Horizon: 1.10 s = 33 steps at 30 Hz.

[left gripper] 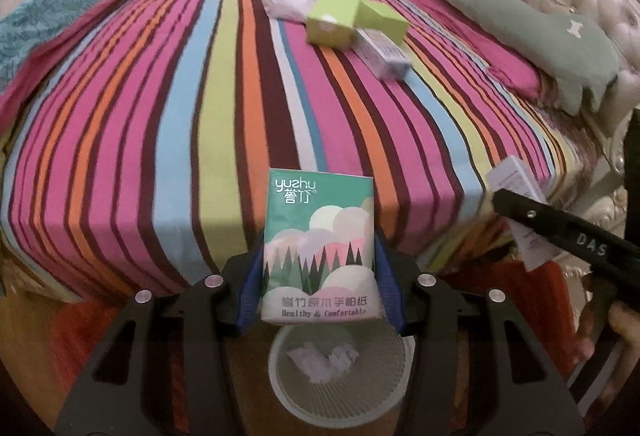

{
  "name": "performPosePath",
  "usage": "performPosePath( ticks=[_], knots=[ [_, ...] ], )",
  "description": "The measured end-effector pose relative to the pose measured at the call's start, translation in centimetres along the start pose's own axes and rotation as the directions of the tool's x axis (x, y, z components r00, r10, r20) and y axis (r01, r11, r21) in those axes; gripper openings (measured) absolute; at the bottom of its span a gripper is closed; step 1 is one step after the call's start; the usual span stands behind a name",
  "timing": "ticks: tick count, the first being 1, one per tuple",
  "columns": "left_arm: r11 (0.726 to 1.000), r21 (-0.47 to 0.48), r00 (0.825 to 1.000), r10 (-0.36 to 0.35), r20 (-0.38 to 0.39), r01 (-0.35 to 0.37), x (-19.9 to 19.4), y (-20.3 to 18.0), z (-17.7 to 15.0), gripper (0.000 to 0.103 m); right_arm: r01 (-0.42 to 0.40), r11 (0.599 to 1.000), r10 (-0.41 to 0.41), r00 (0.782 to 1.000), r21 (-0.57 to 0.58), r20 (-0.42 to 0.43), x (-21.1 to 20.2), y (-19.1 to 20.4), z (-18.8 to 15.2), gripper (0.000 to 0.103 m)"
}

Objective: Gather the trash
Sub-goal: 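Carry the tissue pack and cosmetic box in both tools over the wastebasket, then open the left tool over the wastebasket while the right tool opens too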

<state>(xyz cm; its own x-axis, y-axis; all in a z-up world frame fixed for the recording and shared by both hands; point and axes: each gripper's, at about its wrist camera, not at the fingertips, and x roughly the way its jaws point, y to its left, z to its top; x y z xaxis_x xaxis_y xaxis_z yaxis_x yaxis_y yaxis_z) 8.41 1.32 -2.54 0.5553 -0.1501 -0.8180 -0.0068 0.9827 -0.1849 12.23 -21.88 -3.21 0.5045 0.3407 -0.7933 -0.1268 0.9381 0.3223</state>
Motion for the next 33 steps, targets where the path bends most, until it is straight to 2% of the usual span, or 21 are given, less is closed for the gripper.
performPosePath(
  ticks=[6,9,13,17,21,26,33],
  knots=[
    [1.0,-0.003,0.994,-0.026,-0.102,0.026,1.9,-0.6,-3.8,0.049,0.004,0.999,-0.001,0.997,0.044,-0.083,1.4,-0.9,-3.0,0.047],
    [0.999,0.048,0.986,0.011,-0.166,-0.004,3.7,-1.1,-5.6,0.049,0.013,0.998,-0.004,0.989,0.057,-0.146,2.9,-1.5,-4.4,0.047],
    [0.999,0.042,0.966,0.009,-0.257,0.002,6.0,-1.0,-7.1,0.049,0.034,0.997,-0.017,0.97,0.067,-0.241,5.2,-2.0,-6.4,0.047],
    [0.999,0.046,0.954,0.0,-0.301,0.015,7.1,-1.4,-7.7,0.049,0.039,0.993,-0.002,0.948,0.109,-0.317,6.9,-2.7,-7.3,0.047],
    [0.997,0.069,0.931,-0.003,-0.366,0.03,8.9,-2.3,-8.4,0.049,0.038,0.99,0.016,0.925,0.136,-0.379,8.4,-2.9,-7.7,0.047],
    [0.995,0.093,0.899,0.017,-0.439,0.027,10.9,-3.1,-9.1,0.049,0.03,0.981,0.063,0.885,0.19,-0.462,10.6,-3.4,-8.8,0.047],
    [0.999,0.049,0.845,0.006,-0.534,0.024,13.9,-2.7,-10.2,0.049,0.057,0.969,0.084,0.836,0.239,-0.543,12.3,-3.9,-10.2,0.047]
  ],
)
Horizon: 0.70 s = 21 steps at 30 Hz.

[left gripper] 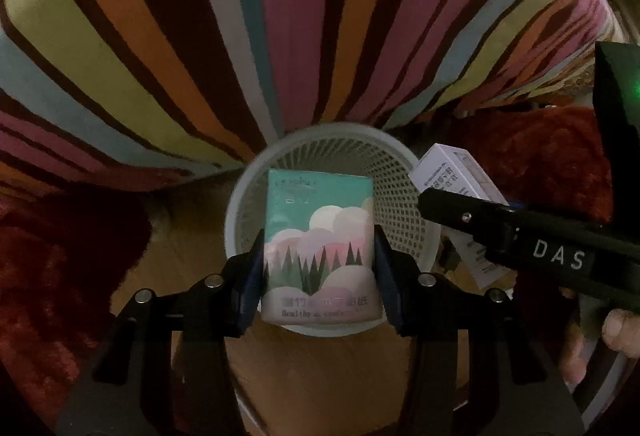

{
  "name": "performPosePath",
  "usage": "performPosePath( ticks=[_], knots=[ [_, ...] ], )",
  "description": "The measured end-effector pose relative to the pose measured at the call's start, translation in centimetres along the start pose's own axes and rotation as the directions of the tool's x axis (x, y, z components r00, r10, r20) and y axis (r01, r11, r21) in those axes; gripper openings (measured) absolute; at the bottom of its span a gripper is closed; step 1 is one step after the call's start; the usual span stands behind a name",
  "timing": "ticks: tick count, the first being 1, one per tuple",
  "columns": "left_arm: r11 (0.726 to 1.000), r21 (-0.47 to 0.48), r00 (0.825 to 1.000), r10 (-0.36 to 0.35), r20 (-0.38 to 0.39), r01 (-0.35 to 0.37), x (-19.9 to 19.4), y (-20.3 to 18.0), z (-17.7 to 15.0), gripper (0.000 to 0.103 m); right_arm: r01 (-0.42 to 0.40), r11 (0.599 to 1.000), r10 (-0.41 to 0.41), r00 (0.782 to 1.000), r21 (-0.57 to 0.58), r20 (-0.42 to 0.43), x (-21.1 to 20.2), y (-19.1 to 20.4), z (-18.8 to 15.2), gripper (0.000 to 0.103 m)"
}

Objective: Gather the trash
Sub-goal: 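Open the left tool over the wastebasket while the right tool opens too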

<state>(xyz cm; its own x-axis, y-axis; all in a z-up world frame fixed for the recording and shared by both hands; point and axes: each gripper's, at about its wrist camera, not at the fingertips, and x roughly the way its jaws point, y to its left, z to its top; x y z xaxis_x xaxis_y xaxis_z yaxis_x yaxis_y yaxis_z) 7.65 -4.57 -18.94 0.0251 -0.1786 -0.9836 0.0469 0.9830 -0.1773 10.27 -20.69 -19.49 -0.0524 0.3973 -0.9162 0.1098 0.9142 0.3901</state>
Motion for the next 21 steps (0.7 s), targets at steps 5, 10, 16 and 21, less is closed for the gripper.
performPosePath(
  ticks=[5,10,16,21],
  knots=[
    [0.999,-0.047,0.997,-0.03,-0.072,0.027,2.0,1.0,0.0,0.049,0.015,1.0,-0.014,0.998,0.019,-0.059,2.1,0.0,0.0,0.047],
    [0.996,-0.083,0.991,-0.03,-0.128,0.019,3.8,1.4,0.0,0.049,0.023,0.998,-0.017,0.994,0.058,-0.104,3.8,-1.0,0.1,0.047],
    [0.995,-0.1,0.984,-0.033,-0.175,0.015,5.4,1.8,0.1,0.052,0.052,0.997,-0.045,0.988,0.05,-0.147,5.4,-0.7,0.4,0.047],
    [0.993,-0.12,0.973,-0.016,-0.231,-0.012,6.7,2.3,-0.1,0.084,0.137,0.989,-0.125,0.976,0.055,-0.18,6.4,-1.1,0.5,0.087]
  ],
)
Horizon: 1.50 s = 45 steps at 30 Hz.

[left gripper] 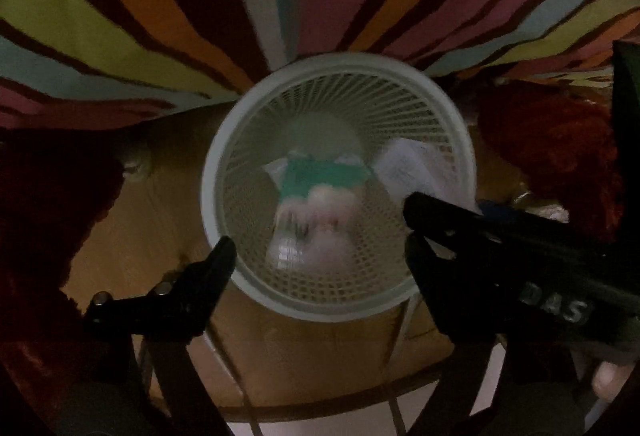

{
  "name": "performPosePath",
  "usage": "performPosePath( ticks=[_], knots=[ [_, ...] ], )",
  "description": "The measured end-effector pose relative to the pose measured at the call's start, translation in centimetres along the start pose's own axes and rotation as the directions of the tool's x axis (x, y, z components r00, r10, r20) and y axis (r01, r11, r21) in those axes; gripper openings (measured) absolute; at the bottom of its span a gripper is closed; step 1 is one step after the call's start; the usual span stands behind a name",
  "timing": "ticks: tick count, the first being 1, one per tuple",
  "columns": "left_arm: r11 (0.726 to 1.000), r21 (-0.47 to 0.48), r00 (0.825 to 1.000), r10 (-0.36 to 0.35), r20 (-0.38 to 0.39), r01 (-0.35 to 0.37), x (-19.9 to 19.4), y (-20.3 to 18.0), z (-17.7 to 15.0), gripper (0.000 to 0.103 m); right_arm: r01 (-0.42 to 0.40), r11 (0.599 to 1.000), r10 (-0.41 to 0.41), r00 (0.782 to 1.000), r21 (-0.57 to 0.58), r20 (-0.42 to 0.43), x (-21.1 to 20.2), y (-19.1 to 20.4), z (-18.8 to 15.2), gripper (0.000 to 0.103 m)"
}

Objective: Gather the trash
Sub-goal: 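Open the left tool over the wastebasket while the right tool opens too, then move both tools back toward the remaining boxes on the bed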

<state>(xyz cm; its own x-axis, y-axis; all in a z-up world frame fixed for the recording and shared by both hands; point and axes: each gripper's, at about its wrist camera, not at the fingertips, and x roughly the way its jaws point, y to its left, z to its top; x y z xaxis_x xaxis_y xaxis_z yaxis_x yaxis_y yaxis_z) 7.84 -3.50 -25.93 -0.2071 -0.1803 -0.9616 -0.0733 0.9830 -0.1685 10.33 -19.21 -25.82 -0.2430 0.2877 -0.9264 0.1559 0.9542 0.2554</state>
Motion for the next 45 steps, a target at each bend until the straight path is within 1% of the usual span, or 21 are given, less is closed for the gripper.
performPosePath(
  ticks=[1,2,6,11,17,23,28,34,37,40,44,45],
  knots=[
    [1.0,-0.013,1.0,-0.023,-0.001,0.023,0.0,0.2,0.0,0.084,-0.012,1.0,0.012,1.0,0.016,0.0,0.0,-0.3,0.1,0.087],
    [0.999,-0.02,1.0,-0.029,0.003,0.029,0.0,0.3,0.1,0.084,-0.024,0.999,0.025,1.0,0.033,0.0,0.0,-0.6,0.1,0.087],
    [0.999,-0.032,0.999,-0.028,0.03,0.029,-0.5,0.6,0.1,0.084,-0.033,0.997,0.032,0.999,0.069,0.016,-0.3,-1.2,0.2,0.087],
    [0.999,-0.029,0.998,-0.02,0.059,0.022,-1.0,0.3,0.1,0.084,-0.034,0.997,0.033,0.999,0.068,0.025,-0.4,-0.7,0.1,0.087],
    [1.0,-0.028,0.995,-0.008,0.097,0.011,-1.8,0.1,-0.3,0.084,-0.042,0.996,0.039,0.998,0.073,0.046,-0.8,-1.1,-0.2,0.087],
    [1.0,-0.018,0.989,-0.006,0.149,0.008,-3.7,0.0,-0.9,0.084,-0.046,0.996,0.038,0.994,0.073,0.104,-2.3,-1.2,-0.7,0.087],
    [1.0,-0.022,0.981,-0.018,0.192,0.022,-5.1,0.4,-1.4,0.084,-0.042,0.998,0.034,0.988,0.051,0.15,-3.6,-0.9,-1.1,0.087],
    [0.999,-0.021,0.971,-0.037,0.236,0.043,-6.7,0.8,-2.3,0.084,-0.033,0.999,0.029,0.974,0.017,0.224,-5.5,-0.6,-2.0,0.087],
    [0.999,-0.012,0.963,-0.032,0.267,0.037,-7.8,0.7,-2.7,0.084,-0.027,1.0,0.027,0.965,-0.005,0.262,-6.7,-0.3,-2.5,0.087],
    [1.0,0.009,0.95,-0.014,0.311,0.012,-8.8,0.3,-3.2,0.084,-0.012,0.999,0.025,0.95,-0.041,0.311,-8.1,0.3,-3.1,0.087],
    [0.999,0.046,0.919,0.007,0.394,-0.027,-11.1,-0.1,-4.2,0.084,0.022,0.995,0.019,0.921,-0.102,0.389,-10.2,1.2,-4.1,0.087],
    [0.998,0.051,0.908,0.008,0.419,-0.032,-11.7,-0.1,-4.5,0.084,0.03,0.993,0.019,0.913,-0.114,0.407,-10.6,1.4,-4.3,0.087]
  ],
)
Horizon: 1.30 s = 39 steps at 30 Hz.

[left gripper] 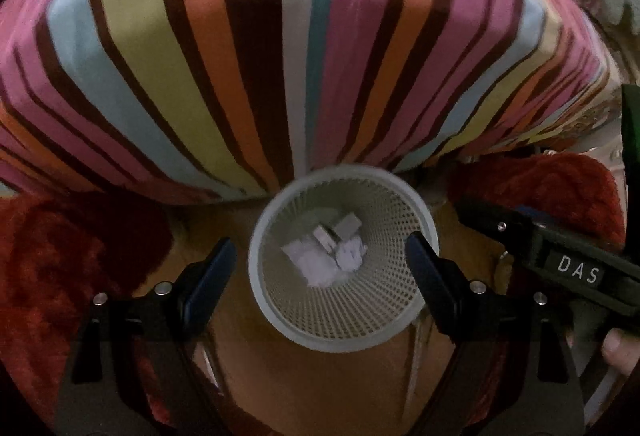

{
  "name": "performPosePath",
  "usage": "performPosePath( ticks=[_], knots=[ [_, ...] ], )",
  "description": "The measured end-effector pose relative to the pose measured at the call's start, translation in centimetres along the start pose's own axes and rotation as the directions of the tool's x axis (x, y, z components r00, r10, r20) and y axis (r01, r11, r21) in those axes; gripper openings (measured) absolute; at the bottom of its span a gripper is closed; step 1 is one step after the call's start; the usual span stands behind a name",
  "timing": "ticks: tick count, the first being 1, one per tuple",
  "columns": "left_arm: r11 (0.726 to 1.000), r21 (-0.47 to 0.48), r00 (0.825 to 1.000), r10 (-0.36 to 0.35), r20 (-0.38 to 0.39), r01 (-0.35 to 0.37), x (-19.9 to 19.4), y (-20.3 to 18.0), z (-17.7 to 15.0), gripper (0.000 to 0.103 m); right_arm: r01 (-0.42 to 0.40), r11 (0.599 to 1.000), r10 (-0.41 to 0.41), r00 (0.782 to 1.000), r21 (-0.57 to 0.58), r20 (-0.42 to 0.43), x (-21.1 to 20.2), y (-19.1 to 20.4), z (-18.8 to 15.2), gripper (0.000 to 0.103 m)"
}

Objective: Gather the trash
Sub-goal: 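Move both tools back toward the remaining boxes on the bed, then grasp the green box with the left tool while the right tool grasps the white cosmetic box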

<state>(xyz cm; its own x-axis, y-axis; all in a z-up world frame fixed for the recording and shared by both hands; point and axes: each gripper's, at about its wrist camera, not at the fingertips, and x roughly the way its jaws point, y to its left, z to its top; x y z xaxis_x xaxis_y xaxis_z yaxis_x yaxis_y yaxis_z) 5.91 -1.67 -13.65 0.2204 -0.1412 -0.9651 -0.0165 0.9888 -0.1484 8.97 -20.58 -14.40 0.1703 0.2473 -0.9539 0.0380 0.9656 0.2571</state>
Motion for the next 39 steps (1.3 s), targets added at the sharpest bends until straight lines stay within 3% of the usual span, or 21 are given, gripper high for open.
performPosePath(
  ticks=[8,19,28,39],
  knots=[
    [1.0,0.02,0.99,0.012,0.139,-0.015,-3.3,0.2,0.7,0.084,0.024,0.996,-0.007,0.979,-0.083,0.203,-4.4,1.2,0.7,0.087],
    [1.0,0.013,0.966,-0.002,0.259,-0.001,-6.6,0.7,3.1,0.084,0.041,0.981,0.049,0.894,-0.19,0.445,-8.8,2.9,2.9,0.087],
    [1.0,-0.024,0.943,-0.009,0.333,0.018,-8.8,2.0,7.1,0.084,0.044,0.967,0.089,0.862,-0.249,0.498,-10.0,4.3,5.5,0.087],
    [0.998,-0.024,0.924,-0.042,0.38,0.055,-9.6,1.9,12.4,0.084,0.041,0.961,0.105,0.86,-0.272,0.499,-10.0,5.4,8.6,0.087]
  ],
)
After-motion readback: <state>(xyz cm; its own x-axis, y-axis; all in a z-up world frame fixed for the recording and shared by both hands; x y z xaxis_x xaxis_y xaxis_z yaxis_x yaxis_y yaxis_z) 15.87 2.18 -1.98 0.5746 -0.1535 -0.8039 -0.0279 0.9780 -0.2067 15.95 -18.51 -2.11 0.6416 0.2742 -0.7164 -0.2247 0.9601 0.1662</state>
